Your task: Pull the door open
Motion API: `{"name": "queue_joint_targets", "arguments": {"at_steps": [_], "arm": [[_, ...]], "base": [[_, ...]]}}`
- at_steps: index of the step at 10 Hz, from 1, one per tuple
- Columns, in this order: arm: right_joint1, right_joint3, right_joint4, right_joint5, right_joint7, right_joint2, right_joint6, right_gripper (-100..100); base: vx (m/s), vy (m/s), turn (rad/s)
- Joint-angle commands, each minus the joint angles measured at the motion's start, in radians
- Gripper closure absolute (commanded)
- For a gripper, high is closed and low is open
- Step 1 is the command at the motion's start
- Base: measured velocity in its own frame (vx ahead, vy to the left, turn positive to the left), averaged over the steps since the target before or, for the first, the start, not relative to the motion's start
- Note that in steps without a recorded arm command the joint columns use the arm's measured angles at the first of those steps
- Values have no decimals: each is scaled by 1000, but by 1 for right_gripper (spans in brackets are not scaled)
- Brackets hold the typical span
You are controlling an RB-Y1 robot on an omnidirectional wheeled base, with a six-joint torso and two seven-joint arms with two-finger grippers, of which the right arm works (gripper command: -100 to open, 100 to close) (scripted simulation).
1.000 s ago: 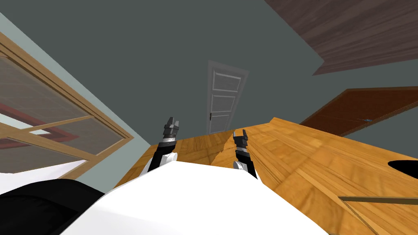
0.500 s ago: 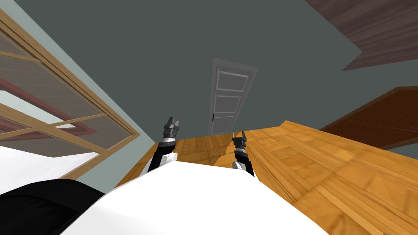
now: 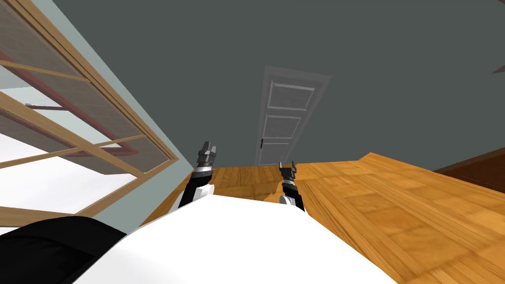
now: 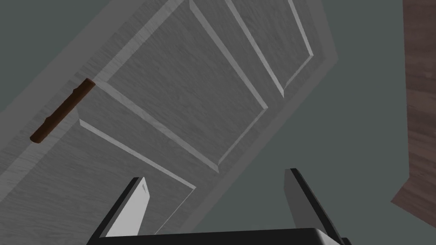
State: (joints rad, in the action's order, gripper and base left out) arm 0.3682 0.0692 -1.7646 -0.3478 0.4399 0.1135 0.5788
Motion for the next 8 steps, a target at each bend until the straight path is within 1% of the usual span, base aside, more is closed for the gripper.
{"name": "queue_joint_targets", "arguments": {"at_steps": [1, 8], "arm": [[-11, 6, 38, -22, 28, 4, 17, -100], [-48, 29, 172, -122, 140, 22, 70, -100]], "base": [[93, -32, 169], [91, -33, 167]]}}
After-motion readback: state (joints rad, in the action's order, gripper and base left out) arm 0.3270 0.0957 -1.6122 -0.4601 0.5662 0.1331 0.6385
